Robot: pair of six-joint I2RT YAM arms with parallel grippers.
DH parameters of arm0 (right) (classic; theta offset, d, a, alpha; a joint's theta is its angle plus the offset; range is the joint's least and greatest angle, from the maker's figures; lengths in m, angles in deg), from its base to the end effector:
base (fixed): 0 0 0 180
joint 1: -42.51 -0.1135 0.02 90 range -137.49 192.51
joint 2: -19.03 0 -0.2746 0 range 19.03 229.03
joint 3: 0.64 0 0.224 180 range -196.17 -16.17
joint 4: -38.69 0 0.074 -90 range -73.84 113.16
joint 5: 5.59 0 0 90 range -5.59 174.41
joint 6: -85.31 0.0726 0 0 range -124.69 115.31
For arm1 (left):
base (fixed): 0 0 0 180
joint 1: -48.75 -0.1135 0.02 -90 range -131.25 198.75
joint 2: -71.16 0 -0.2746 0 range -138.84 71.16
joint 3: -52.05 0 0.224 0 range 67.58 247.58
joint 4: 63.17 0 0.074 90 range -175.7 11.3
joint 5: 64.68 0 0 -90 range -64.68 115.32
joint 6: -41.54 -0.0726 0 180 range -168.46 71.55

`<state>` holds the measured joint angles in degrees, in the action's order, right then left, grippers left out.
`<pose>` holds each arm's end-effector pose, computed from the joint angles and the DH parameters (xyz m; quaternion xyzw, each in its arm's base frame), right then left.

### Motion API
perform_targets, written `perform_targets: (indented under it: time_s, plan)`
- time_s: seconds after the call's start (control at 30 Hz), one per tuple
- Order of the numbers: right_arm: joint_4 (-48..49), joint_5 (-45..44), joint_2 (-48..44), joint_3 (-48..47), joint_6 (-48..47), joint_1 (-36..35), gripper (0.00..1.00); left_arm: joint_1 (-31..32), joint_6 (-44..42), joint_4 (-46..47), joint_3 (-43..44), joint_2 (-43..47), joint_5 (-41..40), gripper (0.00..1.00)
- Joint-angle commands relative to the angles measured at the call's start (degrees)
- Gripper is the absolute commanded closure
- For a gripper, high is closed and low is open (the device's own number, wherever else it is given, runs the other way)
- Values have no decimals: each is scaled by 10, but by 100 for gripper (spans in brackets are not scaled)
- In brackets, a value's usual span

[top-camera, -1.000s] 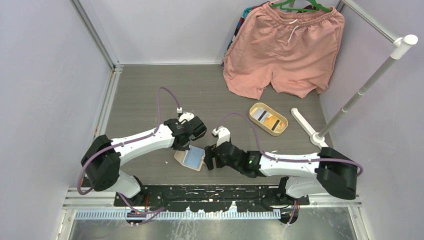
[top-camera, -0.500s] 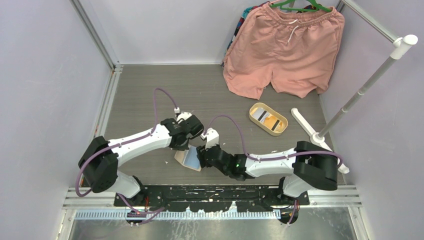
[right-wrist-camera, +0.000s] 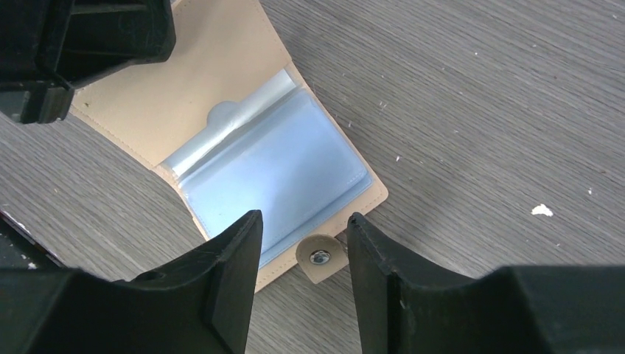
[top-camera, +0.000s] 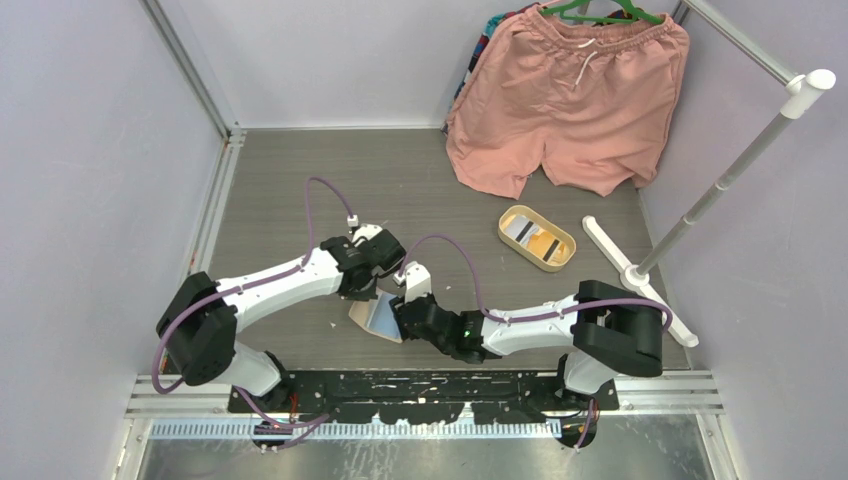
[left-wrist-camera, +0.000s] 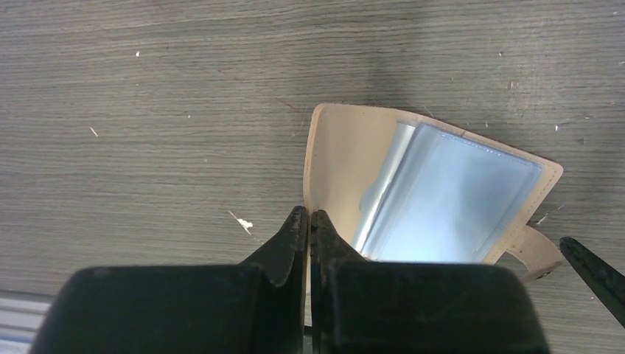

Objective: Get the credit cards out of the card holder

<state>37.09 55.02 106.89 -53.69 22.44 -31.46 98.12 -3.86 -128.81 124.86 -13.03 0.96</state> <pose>0.1182 0.2825 0.1786 -0.2383 0.8377 0.1928 0.4519 0.1811 -0.1651 0.2059 0.0166 0.9714 0.0622 0.2286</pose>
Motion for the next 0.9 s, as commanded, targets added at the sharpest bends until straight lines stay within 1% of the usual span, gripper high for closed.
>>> perform_targets:
  time_s: [0.0, 0.3, 0.5, 0.87]
  plan:
    - [-13, -32, 0, -22, 9, -5, 49, -2, 4, 15, -3, 15, -3, 100]
    - [-38, -56, -11, 1, 24, -5, 57, -3, 5, 16, -8, 14, -3, 100]
    - [-47, -58, -23, 17, 37, -6, 65, -5, 5, 16, -12, 15, -4, 100]
    - [-63, -68, -58, 50, 61, -6, 68, -7, 5, 8, -11, 17, -9, 100]
